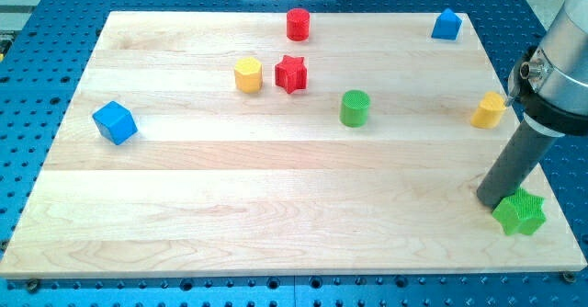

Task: Place the green circle parallel to the cube

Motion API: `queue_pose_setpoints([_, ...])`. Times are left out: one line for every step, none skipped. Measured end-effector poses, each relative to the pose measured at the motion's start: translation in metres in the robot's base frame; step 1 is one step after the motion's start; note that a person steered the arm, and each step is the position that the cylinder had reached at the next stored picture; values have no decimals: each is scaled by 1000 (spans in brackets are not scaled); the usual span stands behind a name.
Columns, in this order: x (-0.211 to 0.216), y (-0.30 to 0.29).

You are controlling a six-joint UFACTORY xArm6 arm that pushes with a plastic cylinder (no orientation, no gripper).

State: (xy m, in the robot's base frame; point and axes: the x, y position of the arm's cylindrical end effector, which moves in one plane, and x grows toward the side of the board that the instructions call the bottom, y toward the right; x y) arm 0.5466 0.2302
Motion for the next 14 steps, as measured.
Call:
queue_pose_setpoints([2, 9])
queue_pose_setpoints([2, 14])
queue_pose_setpoints([-17, 4])
queue_pose_setpoints([-52, -35])
queue_pose_setpoints([-87, -55])
queue_pose_setpoints([-102, -68])
queue_pose_setpoints([-136, -68])
queue_pose_setpoints([-156, -76])
queue_pose_setpoints([-168, -111])
queue_pose_setpoints([-171, -142])
queue_pose_setpoints([-171, -159])
queue_pose_setpoints([-171, -162])
queue_pose_setpoints([-171, -142])
queue_pose_setpoints([-171, -138])
